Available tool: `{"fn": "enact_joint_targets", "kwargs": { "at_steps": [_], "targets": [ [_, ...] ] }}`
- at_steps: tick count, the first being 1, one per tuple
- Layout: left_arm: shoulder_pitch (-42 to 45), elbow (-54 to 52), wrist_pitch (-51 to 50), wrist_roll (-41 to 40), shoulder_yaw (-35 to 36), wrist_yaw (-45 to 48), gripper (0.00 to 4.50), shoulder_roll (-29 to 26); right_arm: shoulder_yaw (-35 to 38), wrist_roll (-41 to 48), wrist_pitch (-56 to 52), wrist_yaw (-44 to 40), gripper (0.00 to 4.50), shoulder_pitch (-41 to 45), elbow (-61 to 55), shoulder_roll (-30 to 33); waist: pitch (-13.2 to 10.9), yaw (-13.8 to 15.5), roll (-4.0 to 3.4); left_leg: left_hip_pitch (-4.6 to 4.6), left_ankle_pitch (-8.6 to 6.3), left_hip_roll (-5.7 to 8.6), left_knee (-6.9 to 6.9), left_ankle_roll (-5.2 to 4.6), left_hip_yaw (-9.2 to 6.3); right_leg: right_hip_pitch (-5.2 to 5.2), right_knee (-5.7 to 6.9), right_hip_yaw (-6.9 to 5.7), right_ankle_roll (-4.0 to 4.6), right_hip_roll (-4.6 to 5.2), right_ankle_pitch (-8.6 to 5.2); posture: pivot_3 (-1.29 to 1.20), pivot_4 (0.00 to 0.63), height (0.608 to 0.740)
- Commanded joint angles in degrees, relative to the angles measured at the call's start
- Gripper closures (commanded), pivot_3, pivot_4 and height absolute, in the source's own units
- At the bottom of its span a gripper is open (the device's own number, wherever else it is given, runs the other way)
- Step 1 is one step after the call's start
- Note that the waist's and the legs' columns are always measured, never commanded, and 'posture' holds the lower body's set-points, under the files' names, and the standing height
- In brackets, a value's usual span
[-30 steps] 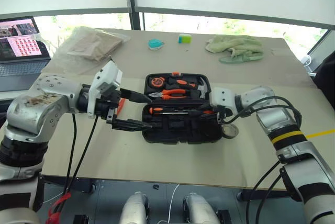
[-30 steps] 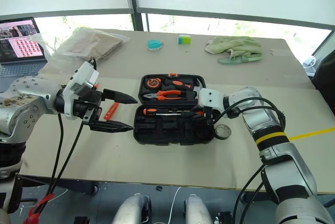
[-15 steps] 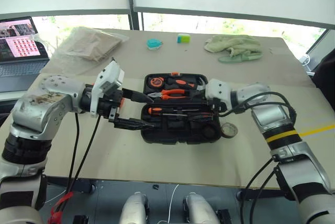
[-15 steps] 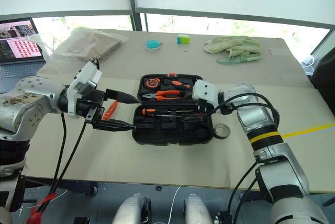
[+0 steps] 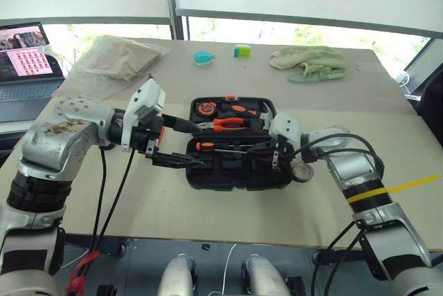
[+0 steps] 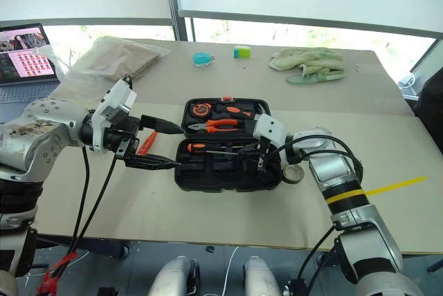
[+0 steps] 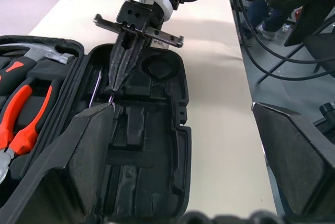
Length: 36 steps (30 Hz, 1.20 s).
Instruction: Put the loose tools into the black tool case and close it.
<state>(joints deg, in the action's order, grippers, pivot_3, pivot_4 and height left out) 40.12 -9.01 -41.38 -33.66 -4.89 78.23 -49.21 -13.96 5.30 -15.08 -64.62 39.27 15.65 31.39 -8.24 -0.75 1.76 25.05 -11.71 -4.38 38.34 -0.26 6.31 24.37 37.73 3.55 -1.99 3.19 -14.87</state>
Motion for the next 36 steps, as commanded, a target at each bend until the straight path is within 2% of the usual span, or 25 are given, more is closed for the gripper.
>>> {"fn": "enact_joint_targets", "kwargs": {
  "at_steps": [1, 7, 11, 15, 19, 23, 26, 28, 32, 36],
  "targets": [
    [0.52, -0.46, 1.22, 0.09, 0.43, 0.30, 0.00, -0.05, -0.16, -0.39, -1.54, 1.00, 4.42, 0.16, -1.03, -0.71, 0.00, 0.01, 0.00, 0.00, 0.00, 0.00, 0.00, 0.00, 0.00, 0.00, 0.00, 0.00, 0.00, 0.00, 0.00, 0.00, 0.150, 0.740],
    [0.56, -0.23, 1.37, 0.27, 0.22, 0.49, 0.00, -0.18, -2.06, -2.01, -2.23, 0.53, 4.42, 0.09, -0.64, -0.48, 0.00, -0.03, 0.00, -0.01, 0.00, 0.00, 0.00, 0.00, 0.00, -0.01, 0.00, 0.00, 0.00, 0.00, 0.00, 0.00, 0.150, 0.740],
    [0.79, 0.71, 2.40, 1.08, -0.26, 1.13, 0.00, -0.25, -5.87, -7.10, -2.85, 2.29, 4.42, 0.83, 2.82, -0.60, 0.01, -0.02, 0.00, -0.10, 0.00, 0.00, 0.00, 0.00, 0.00, -0.07, 0.02, 0.00, 0.00, 0.00, 0.00, 0.00, 0.150, 0.740],
    [0.51, 0.96, 3.17, 1.57, -0.45, 1.33, 0.00, -0.07, -6.69, -8.41, -2.63, 3.44, 4.42, 1.40, 4.03, -1.19, 0.07, 0.04, 0.10, -0.27, 0.00, 0.00, 0.00, 0.01, 0.00, -0.22, 0.03, 0.00, 0.01, 0.00, -0.01, 0.00, 0.150, 0.740],
    [-0.65, 0.71, 3.77, 2.50, -0.06, 0.42, 0.00, 0.16, -1.65, -3.24, -5.58, 3.07, 4.42, 0.20, -3.22, -1.00, 0.10, 0.10, 0.17, -0.36, 0.01, 0.00, 0.01, 0.03, 0.01, -0.28, 0.11, 0.00, 0.02, 0.01, -0.01, 0.00, 0.150, 0.740],
    [-3.05, 0.13, 3.16, 3.30, 2.37, -4.20, 0.00, -0.08, 9.12, 8.99, -17.81, 2.52, 4.42, -1.65, -17.57, 0.82, 0.04, 0.12, 0.14, -0.24, 0.02, 0.00, 0.00, 0.03, 0.00, -0.13, 0.19, 0.02, 0.04, 0.01, -0.03, 0.00, 0.150, 0.740],
    [-8.43, -1.76, 0.41, 3.10, 7.21, -9.64, 0.00, -2.01, 20.17, 23.04, -32.69, 3.78, 3.58, -2.64, -29.49, 3.27, -0.04, 0.01, 0.08, -0.10, 0.02, -0.01, 0.01, 0.04, 0.00, 0.02, 0.26, 0.04, 0.04, 0.02, -0.03, 0.00, 0.150, 0.740],
    [-13.46, -3.86, -1.46, 2.59, 11.95, -12.86, 0.00, -3.43, 25.12, 29.88, -38.15, 4.02, 2.96, -4.10, -35.33, 5.56, -0.05, -0.06, 0.10, -0.11, 0.02, -0.05, -0.03, 0.04, -0.01, 0.03, 0.26, 0.04, 0.05, 0.00, -0.03, 0.00, 0.150, 0.740],
    [-28.92, -9.38, -5.96, 2.13, 25.94, -18.34, 0.00, -5.62, 30.53, 37.23, -41.54, 3.72, 1.62, -7.78, -42.23, 10.77, -0.10, -0.24, 0.20, -0.33, 0.00, -0.07, -0.24, 0.04, 0.02, -0.06, 0.19, 0.01, 0.15, 0.02, -0.09, 0.00, 0.150, 0.740],
    [-45.57, -13.50, -9.67, 4.79, 39.16, -22.35, 0.00, -4.68, 32.18, 40.07, -40.08, 1.42, 0.16, -11.75, -44.75, 15.62, -0.13, -0.39, 0.26, -0.51, 0.01, -0.04, -0.40, 0.06, 0.12, -0.10, 0.13, 0.05, 0.19, 0.17, -0.12, 0.00, 0.150, 0.740]
  ]
}}
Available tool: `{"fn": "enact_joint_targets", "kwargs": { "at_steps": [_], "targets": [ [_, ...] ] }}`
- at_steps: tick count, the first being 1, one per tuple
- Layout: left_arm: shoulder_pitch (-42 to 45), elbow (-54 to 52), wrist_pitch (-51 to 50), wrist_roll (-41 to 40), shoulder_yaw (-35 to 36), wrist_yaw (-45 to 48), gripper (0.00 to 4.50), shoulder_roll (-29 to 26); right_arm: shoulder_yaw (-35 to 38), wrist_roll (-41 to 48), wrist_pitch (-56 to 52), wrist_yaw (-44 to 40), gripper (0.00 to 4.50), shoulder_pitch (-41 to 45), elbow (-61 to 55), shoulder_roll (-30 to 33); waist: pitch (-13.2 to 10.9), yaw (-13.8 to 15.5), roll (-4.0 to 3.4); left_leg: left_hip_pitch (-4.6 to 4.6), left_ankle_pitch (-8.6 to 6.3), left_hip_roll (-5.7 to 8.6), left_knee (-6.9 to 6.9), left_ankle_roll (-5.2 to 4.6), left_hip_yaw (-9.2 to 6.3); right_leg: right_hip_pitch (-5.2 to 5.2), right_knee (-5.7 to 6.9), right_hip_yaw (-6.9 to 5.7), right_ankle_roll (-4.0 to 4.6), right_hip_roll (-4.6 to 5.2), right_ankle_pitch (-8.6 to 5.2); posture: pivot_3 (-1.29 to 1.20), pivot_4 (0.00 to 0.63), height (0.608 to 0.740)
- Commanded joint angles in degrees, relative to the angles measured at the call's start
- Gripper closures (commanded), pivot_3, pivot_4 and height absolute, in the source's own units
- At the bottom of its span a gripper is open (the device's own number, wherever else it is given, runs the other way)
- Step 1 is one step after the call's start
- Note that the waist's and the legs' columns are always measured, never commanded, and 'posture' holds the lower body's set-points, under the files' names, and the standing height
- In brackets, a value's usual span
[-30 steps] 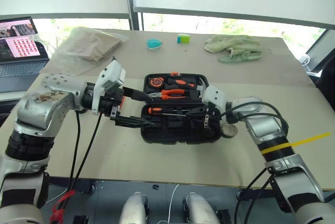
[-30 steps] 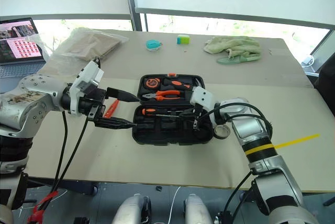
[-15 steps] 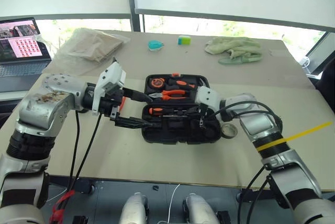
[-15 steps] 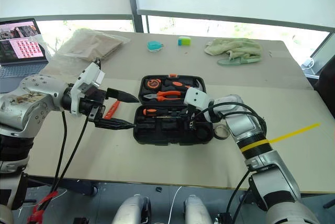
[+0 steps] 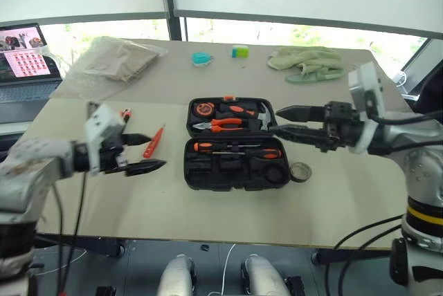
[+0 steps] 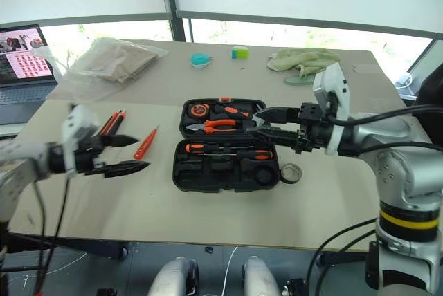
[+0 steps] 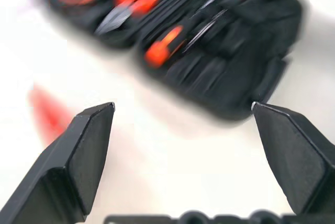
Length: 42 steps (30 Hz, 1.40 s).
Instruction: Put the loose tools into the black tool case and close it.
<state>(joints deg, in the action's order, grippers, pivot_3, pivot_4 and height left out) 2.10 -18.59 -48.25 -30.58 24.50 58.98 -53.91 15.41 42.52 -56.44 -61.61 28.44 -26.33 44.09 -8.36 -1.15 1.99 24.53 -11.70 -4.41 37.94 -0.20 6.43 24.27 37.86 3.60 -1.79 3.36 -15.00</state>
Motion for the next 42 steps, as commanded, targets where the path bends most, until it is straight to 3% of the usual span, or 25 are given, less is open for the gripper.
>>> {"fn": "enact_joint_targets", "kwargs": {
  "at_steps": [1, 5, 9, 12, 16, 23, 31, 32, 34, 42],
  "targets": [
    [-9.57, -5.00, -3.86, 1.39, 11.10, -4.05, 0.00, 0.37, 2.79, 3.15, 1.92, -1.64, 0.03, -1.50, -2.94, 3.54, -0.05, 0.12, 0.09, -0.02, 0.00, 0.00, -0.01, 0.00, 0.02, 0.02, 0.01, 0.00, 0.01, 0.01, -0.02, 0.00, 0.150, 0.740],
    [-10.18, -7.66, -7.78, -0.08, 10.23, -8.29, 0.00, 0.34, 2.28, 4.33, 3.13, -0.12, 0.03, -2.10, -3.34, 4.28, -0.11, 1.20, 0.23, -0.17, 0.01, 0.00, -0.02, 0.05, -0.01, 0.00, -0.15, -0.13, 0.11, 0.06, -0.08, 0.00, 0.150, 0.740],
    [5.85, -6.69, -21.01, -0.97, 0.09, -18.75, 0.00, 2.06, 1.75, 5.71, 3.14, 3.46, 0.03, -2.42, -5.52, 3.48, -0.12, 2.31, 0.30, -0.20, 0.00, 0.05, -0.02, 0.07, -0.02, -0.08, -0.33, -0.16, 0.39, 0.13, -0.21, 0.00, 0.150, 0.740],
    [17.87, -3.30, -29.45, 0.15, -7.36, -24.09, 0.00, 3.79, 1.78, 7.45, 2.47, 5.77, 0.03, -2.84, -7.63, 3.30, -0.07, 2.03, 0.52, -0.05, 0.03, 0.09, -0.02, 0.03, -0.02, -0.20, -0.32, -0.09, -0.06, 0.09, 0.08, 0.00, 0.150, 0.740],
    [34.05, 6.96, -36.41, 3.32, -18.25, -29.07, 0.00, 7.59, 2.56, 11.11, 1.58, 9.72, 0.03, -4.34, -11.21, 3.00, -0.12, 1.65, 0.62, 0.17, 0.04, 0.13, -0.02, -0.01, -0.13, -0.05, -0.29, -0.07, -0.10, 0.00, 0.10, 0.00, 0.150, 0.740],
    [47.26, 27.06, -29.81, 10.80, -34.35, -29.70, 0.00, 11.97, 1.59, 14.58, 2.67, 17.08, 0.03, -5.58, -14.74, 1.68, -0.14, 0.79, 0.65, 0.22, 0.03, 0.15, -0.08, -0.02, -0.17, 0.03, -0.28, -0.05, -0.10, -0.04, 0.08, 0.00, 0.150, 0.740],
    [53.46, 44.43, -21.34, 16.30, -40.44, -26.50, 0.00, 17.59, -0.11, 14.34, 4.35, 20.83, 0.03, -6.19, -15.72, 1.40, -0.15, 1.11, 0.66, 0.23, 0.04, 0.20, -0.07, -0.02, -0.16, 0.00, -0.27, -0.06, -0.11, 0.01, 0.08, 0.00, 0.150, 0.740],
    [53.65, 45.42, -20.98, 16.64, -40.67, -25.85, 0.50, 18.00, -0.25, 14.40, 4.57, 21.11, 0.00, -6.34, -15.80, 1.46, -0.15, 1.22, 0.66, 0.22, 0.04, 0.23, -0.07, -0.02, -0.16, -0.01, -0.27, -0.06, -0.11, 0.03, 0.08, 0.00, 0.150, 0.740],
    [53.52, 46.93, -19.93, 17.56, -40.93, -25.07, 0.96, 18.66, -0.19, 14.86, 4.84, 21.65, 0.00, -6.77, -16.27, 1.63, -0.14, 1.43, 0.65, 0.22, 0.04, 0.24, -0.07, -0.02, -0.17, -0.02, -0.26, -0.06, -0.11, 0.05, 0.08, 0.00, 0.150, 0.740],
    [53.05, 50.63, -17.44, 20.63, -38.62, -24.22, 3.98, 19.24, 2.12, 16.90, 5.07, 23.20, 0.00, -9.37, -17.71, 3.33, -0.12, 1.93, 0.64, 0.19, 0.04, 0.31, -0.06, -0.02, -0.18, -0.09, -0.26, -0.06, -0.15, 0.11, 0.06, 0.00, 0.150, 0.740]
  ]
}}
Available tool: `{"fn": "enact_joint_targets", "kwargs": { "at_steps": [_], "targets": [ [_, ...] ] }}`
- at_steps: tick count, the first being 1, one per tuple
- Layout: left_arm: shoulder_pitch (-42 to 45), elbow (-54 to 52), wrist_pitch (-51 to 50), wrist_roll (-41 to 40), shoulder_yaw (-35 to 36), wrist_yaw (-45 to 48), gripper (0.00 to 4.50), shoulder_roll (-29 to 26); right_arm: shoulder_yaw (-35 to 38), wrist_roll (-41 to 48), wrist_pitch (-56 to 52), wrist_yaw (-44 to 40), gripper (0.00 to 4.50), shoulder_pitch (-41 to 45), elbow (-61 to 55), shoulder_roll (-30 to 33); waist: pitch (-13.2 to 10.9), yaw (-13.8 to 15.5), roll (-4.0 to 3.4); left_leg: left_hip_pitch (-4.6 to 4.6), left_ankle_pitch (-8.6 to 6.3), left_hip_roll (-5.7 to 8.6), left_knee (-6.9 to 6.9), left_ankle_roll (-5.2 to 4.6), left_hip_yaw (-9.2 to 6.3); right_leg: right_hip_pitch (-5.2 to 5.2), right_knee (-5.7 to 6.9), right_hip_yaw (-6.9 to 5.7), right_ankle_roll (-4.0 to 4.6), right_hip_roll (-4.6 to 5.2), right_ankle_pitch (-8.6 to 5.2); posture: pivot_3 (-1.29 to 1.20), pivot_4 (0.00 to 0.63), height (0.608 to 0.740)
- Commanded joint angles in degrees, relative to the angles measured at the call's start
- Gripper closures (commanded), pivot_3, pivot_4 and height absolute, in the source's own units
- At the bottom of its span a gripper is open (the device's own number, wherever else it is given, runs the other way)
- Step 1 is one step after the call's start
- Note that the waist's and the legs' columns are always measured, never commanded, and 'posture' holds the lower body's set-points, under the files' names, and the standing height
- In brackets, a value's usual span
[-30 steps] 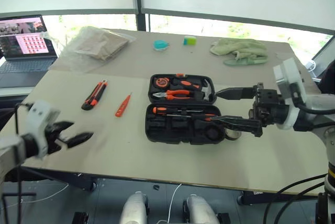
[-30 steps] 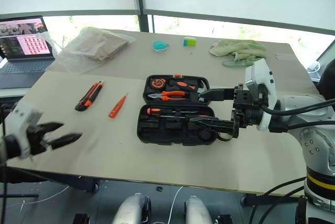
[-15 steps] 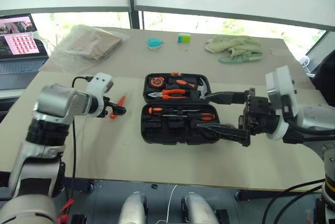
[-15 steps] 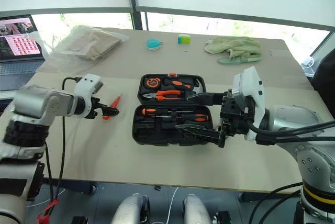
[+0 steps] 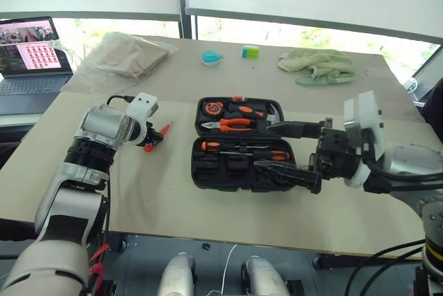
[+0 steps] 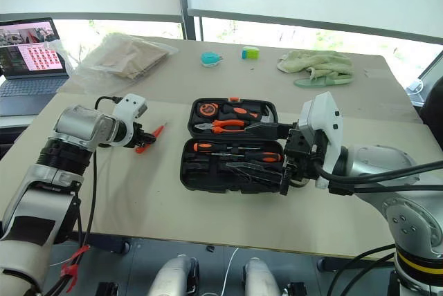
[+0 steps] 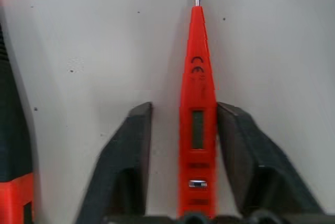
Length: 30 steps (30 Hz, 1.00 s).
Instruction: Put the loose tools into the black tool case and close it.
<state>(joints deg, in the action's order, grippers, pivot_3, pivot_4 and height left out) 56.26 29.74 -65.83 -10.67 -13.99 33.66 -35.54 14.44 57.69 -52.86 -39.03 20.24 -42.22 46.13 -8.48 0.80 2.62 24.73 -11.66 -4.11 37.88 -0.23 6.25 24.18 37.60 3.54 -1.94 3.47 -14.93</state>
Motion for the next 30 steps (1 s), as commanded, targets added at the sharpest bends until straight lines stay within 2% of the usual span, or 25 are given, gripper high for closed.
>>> {"fn": "enact_joint_targets", "kwargs": {
  "at_steps": [1, 4, 7, 9, 11, 16, 21, 24, 27, 30],
  "targets": [
    [-1.08, 2.25, 0.24, 0.93, 0.21, 1.20, 4.07, 0.80, 3.64, 1.99, 1.56, 0.68, 0.00, -1.80, -1.96, 1.65, 0.01, -0.02, 0.00, 0.00, 0.00, 0.00, 0.00, 0.00, 0.00, -0.01, 0.00, 0.00, 0.00, 0.00, 0.00, 0.00, 0.150, 0.740],
    [0.07, 1.69, 3.42, 1.77, 0.91, 3.06, 4.07, -0.78, 6.63, 3.15, 1.25, 0.34, 0.00, -5.22, -2.68, 3.48, 0.01, -0.03, 0.00, -0.01, 0.00, 0.01, 0.00, 0.00, -0.02, 0.00, 0.03, 0.00, 0.00, 0.00, 0.00, 0.00, 0.150, 0.740],
    [1.98, -1.31, 11.30, 2.57, -0.23, 9.74, 4.07, -3.24, 9.25, 3.17, 1.08, -0.16, 0.00, -9.55, -3.37, 5.51, -0.02, -0.08, 0.04, 0.02, 0.00, 0.01, 0.00, 0.00, -0.03, 0.03, 0.03, -0.01, 0.00, 0.00, 0.00, 0.00, 0.150, 0.740],
    [2.53, -4.99, 21.82, 2.38, -0.67, 17.02, 4.07, -5.00, 10.78, 3.84, 0.48, -0.45, 0.00, -12.74, -3.53, 6.54, -0.05, -0.15, 0.09, 0.12, 0.01, 0.00, 0.00, 0.00, -0.05, 0.09, -0.01, -0.04, 0.00, -0.01, 0.00, 0.00, 0.150, 0.740],
    [3.14, -10.32, 30.47, 0.20, -1.79, 28.46, 4.07, -6.48, 12.39, 4.40, -0.20, -1.62, 0.00, -16.53, -3.76, 7.76, -0.06, -0.11, 0.11, 0.28, 0.01, 0.00, 0.00, 0.00, -0.06, 0.18, -0.06, -0.06, 0.01, -0.01, 0.00, 0.00, 0.150, 0.740],
    [2.30, -17.54, 43.32, 1.03, -7.13, 45.59, 4.07, -7.56, 12.64, 3.16, 1.72, -1.58, 0.00, -19.84, -4.61, 8.63, -0.01, -0.06, 0.02, 0.38, -0.02, 0.00, 0.02, -0.04, -0.09, 0.08, -0.34, -0.13, -0.04, 0.02, 0.03, 0.00, 0.150, 0.740],
    [2.69, -18.21, 46.34, 5.95, -14.89, 51.78, 4.07, -4.17, 12.07, 3.33, 2.56, 1.10, 0.00, -20.15, -5.35, 7.50, -0.01, -0.20, 0.02, 0.36, -0.01, 0.00, 0.07, -0.06, -0.17, 0.03, -0.34, -0.12, -0.07, -0.04, 0.05, 0.00, 0.150, 0.740],
    [3.43, -15.75, 46.10, 9.71, -17.57, 51.11, 4.07, -2.00, 12.39, 3.95, 2.85, 2.24, 0.00, -20.93, -6.30, 7.28, -0.01, -0.19, 0.03, 0.41, -0.01, 0.01, 0.11, -0.06, -0.20, 0.03, -0.35, -0.12, -0.10, -0.04, 0.05, 0.00, 0.150, 0.740],
    [4.20, -13.10, 41.19, 13.05, -19.55, 48.25, 4.07, 1.75, 13.44, 4.77, 3.01, 4.05, 0.00, -22.22, -7.50, 6.91, -0.01, -0.18, 0.03, 0.43, -0.01, 0.02, 0.13, -0.07, -0.28, 0.03, -0.36, -0.13, -0.11, -0.06, 0.06, 0.00, 0.150, 0.740],
    [4.12, -12.76, 37.69, 15.36, -20.39, 47.73, 4.07, 3.17, 13.96, 5.15, 3.31, 5.59, 0.00, -23.03, -8.38, 6.75, -0.02, -0.18, 0.03, 0.51, -0.02, 0.05, 0.22, -0.07, -0.41, 0.02, -0.35, -0.14, -0.16, -0.06, 0.07, 0.00, 0.150, 0.740]
  ]
}}
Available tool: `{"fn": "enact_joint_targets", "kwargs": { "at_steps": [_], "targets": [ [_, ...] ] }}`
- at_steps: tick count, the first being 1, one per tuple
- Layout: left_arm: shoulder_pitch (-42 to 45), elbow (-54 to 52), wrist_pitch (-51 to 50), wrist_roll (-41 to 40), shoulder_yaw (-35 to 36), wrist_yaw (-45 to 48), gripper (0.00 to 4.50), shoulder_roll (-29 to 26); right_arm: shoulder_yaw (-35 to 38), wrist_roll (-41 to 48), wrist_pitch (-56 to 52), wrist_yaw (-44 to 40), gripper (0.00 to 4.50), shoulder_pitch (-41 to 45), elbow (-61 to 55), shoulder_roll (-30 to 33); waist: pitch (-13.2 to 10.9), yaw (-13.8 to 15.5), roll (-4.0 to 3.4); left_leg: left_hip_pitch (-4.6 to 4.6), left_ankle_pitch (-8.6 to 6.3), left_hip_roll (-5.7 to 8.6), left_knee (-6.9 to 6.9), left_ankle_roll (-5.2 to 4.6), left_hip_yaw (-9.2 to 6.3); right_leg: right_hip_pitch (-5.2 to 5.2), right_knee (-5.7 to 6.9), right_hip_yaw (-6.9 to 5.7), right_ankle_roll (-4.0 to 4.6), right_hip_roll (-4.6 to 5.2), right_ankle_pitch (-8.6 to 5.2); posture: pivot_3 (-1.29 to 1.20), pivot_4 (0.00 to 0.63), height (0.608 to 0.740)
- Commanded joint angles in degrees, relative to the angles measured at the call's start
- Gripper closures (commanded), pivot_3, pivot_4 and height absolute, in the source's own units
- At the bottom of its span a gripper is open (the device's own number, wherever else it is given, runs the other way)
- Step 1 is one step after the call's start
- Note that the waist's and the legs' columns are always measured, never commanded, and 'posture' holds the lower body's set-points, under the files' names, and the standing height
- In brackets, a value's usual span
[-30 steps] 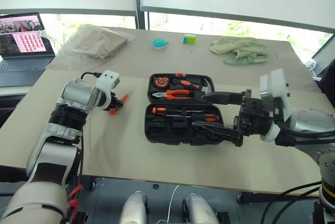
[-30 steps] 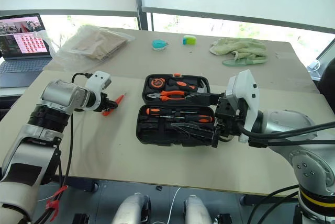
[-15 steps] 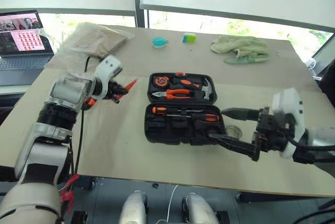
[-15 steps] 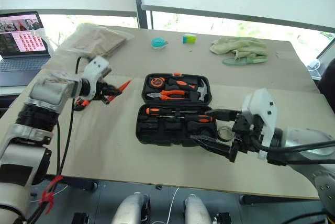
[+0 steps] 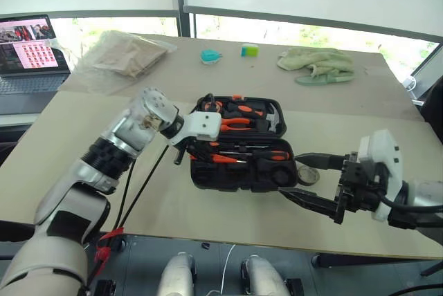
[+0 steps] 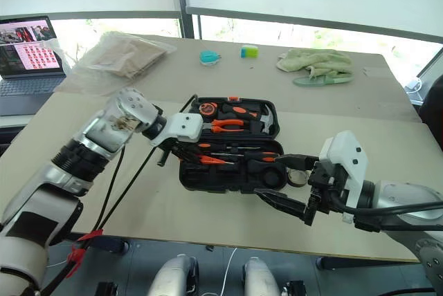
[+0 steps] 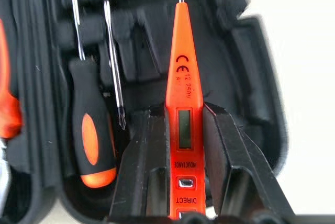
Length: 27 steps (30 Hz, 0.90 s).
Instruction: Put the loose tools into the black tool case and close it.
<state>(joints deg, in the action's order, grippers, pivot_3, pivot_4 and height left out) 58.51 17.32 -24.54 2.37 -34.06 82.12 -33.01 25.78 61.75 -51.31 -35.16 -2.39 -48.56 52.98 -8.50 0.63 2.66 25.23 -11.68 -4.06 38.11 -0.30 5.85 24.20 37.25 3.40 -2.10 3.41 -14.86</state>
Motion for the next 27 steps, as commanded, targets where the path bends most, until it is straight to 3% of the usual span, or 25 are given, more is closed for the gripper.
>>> {"fn": "enact_joint_targets", "kwargs": {
  "at_steps": [1, 8, 17, 19, 24, 27],
  "targets": [
    [1.86, -0.27, -5.31, 2.68, -0.27, -1.40, 4.07, 1.42, 2.80, 1.36, 1.87, 2.26, 0.00, -0.68, -2.26, -0.17, 0.00, -0.02, 0.00, 0.02, 0.00, 0.00, 0.02, -0.01, -0.05, 0.00, 0.00, -0.01, -0.01, 0.00, 0.00, 0.00, 0.150, 0.740],
    [1.27, -0.48, -11.18, 5.51, -1.22, -3.77, 4.07, 3.40, 3.27, 2.68, 2.60, 4.30, 0.00, -1.78, -3.29, -0.09, 0.01, -0.03, -0.01, 0.02, -0.01, 0.01, 0.07, -0.01, -0.32, -0.05, 0.02, -0.05, -0.01, 0.00, 0.00, 0.00, 0.150, 0.740],
    [0.35, -1.86, -11.58, 4.74, -0.29, -3.25, 4.07, 3.95, 2.12, 3.66, 3.54, 5.80, 0.00, -0.35, -1.76, 0.08, 0.01, -0.04, -0.01, 0.01, -0.01, 0.02, 0.13, -0.01, -0.49, -0.06, 0.08, -0.06, -0.01, 0.00, 0.00, 0.00, 0.150, 0.740],
    [1.02, -2.82, -14.11, 2.71, 1.48, -2.36, 3.06, 4.11, 1.56, 3.67, 3.66, 5.98, 0.00, -0.02, -1.63, 0.07, 0.01, -0.05, -0.01, 0.01, -0.01, 0.02, 0.13, -0.01, -0.50, -0.07, 0.09, -0.06, -0.01, 0.00, 0.00, 0.00, 0.150, 0.740],
    [3.07, -6.98, -21.70, -6.22, 10.54, 0.17, 1.39, 2.46, 0.87, 4.49, 3.84, 6.70, 0.00, -0.13, -1.95, -0.19, 0.00, -0.12, -0.01, 0.09, 0.00, 0.02, 0.19, -0.01, -0.57, 0.00, 0.18, -0.07, -0.03, 0.00, -0.02, 0.00, 0.150, 0.740],
    [1.43, -8.37, -18.78, -9.74, 16.07, -1.19, 1.39, 1.55, 1.37, 4.41, 3.92, 6.62, 0.00, -1.12, -2.00, -0.12, 0.00, -0.21, -0.01, 0.06, 0.00, 0.02, 0.22, -0.01, -0.61, 0.00, 0.27, -0.08, -0.03, 0.00, -0.02, 0.00, 0.150, 0.740]
  ]
}}
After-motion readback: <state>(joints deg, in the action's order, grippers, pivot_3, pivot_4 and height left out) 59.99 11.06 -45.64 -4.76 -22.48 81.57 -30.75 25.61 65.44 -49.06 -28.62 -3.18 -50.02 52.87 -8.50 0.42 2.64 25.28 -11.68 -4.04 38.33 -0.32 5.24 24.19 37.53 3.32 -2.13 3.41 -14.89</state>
